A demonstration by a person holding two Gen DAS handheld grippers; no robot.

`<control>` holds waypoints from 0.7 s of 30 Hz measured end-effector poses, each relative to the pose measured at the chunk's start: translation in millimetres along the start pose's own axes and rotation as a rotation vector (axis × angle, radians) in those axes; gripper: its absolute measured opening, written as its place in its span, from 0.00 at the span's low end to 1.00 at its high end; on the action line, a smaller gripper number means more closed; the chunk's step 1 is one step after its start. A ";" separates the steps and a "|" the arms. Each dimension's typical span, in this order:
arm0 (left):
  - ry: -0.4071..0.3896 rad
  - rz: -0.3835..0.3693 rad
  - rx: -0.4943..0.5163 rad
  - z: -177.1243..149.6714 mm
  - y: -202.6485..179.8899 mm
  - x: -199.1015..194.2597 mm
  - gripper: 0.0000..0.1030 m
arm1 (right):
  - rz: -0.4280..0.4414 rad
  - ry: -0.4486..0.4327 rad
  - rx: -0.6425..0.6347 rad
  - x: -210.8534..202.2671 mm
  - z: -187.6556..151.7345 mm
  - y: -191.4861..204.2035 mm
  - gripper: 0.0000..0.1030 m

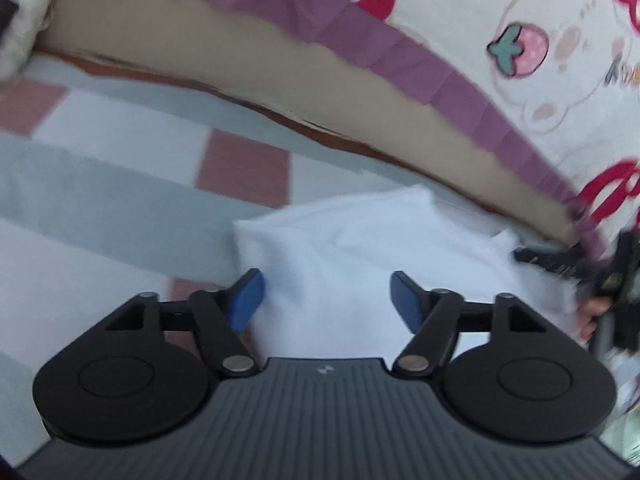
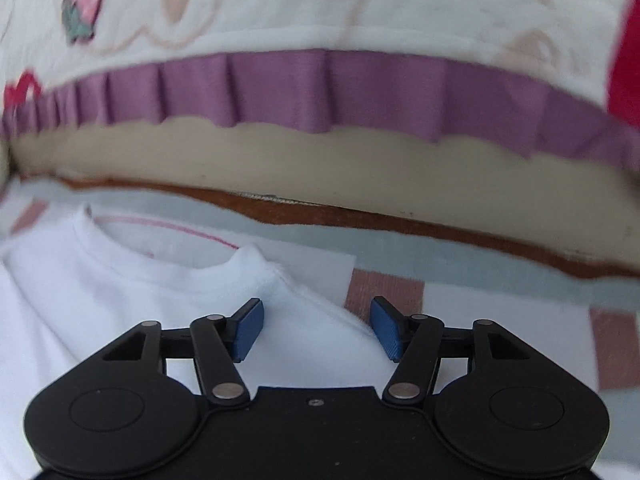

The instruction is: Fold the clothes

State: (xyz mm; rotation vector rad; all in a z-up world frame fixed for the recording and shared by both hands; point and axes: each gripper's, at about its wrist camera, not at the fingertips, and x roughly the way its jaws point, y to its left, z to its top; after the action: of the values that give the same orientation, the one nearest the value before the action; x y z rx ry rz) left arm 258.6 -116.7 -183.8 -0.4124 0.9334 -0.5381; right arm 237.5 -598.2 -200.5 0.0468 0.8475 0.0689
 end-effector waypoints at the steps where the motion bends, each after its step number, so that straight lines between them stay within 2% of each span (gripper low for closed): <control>1: 0.008 -0.033 -0.042 0.2 2.0 3.4 0.71 | 0.006 -0.008 -0.011 -1.7 -2.4 1.0 0.61; 2: 0.001 -0.031 -0.064 -0.2 2.0 4.1 0.69 | 0.021 -0.014 -0.057 -3.9 -4.2 4.7 0.43; 3: -0.007 -0.013 -0.052 0.5 -0.4 4.1 0.48 | 0.035 -0.019 -0.101 -6.1 -5.5 8.3 0.28; 4: -0.009 0.008 -0.031 1.8 -3.5 4.5 0.01 | 0.036 -0.013 -0.140 -7.9 -4.4 12.3 0.04; 6: -0.017 0.029 0.021 6.5 -9.6 3.1 0.02 | -0.046 -0.040 -0.183 -13.4 2.9 20.4 0.04; 9: -0.129 -0.039 -0.003 13.6 -10.1 -13.4 0.02 | -0.121 -0.131 -0.232 -27.2 13.6 32.8 0.03; 11: -0.195 0.016 0.057 19.5 -17.9 -23.4 0.02 | -0.169 -0.152 -0.241 -29.1 15.9 37.3 0.03; 13: -0.225 0.088 0.135 22.1 -25.0 -22.4 0.02 | -0.234 -0.150 -0.240 -24.7 16.7 37.5 0.03; 16: -0.183 0.191 0.143 22.5 -25.0 -11.9 0.06 | -0.345 -0.119 -0.226 -12.6 16.5 37.1 0.04; 17: -0.169 0.209 0.131 21.5 -23.0 -10.9 0.06 | -0.373 -0.133 -0.215 -14.5 16.6 38.8 0.14; 18: -0.169 0.191 0.110 18.4 -18.7 -17.1 0.10 | -0.354 -0.160 -0.179 -22.8 17.2 40.4 0.21; 19: -0.168 0.174 0.089 15.4 -14.3 -23.2 0.21 | -0.335 -0.187 -0.143 -31.0 17.8 42.0 0.45; 20: -0.164 0.153 0.069 11.5 -10.1 -29.9 0.31 | -0.310 -0.212 -0.104 -39.8 18.2 43.5 0.56; 21: -0.148 0.125 0.053 5.8 -6.1 -38.0 0.44 | -0.254 -0.223 -0.057 -50.9 16.6 45.6 0.56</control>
State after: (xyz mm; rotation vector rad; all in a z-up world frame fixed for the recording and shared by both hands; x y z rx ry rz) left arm 243.6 -98.2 -153.0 -0.3387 0.7950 -0.4118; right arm 214.4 -557.0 -148.3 -0.1050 0.6224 -0.1489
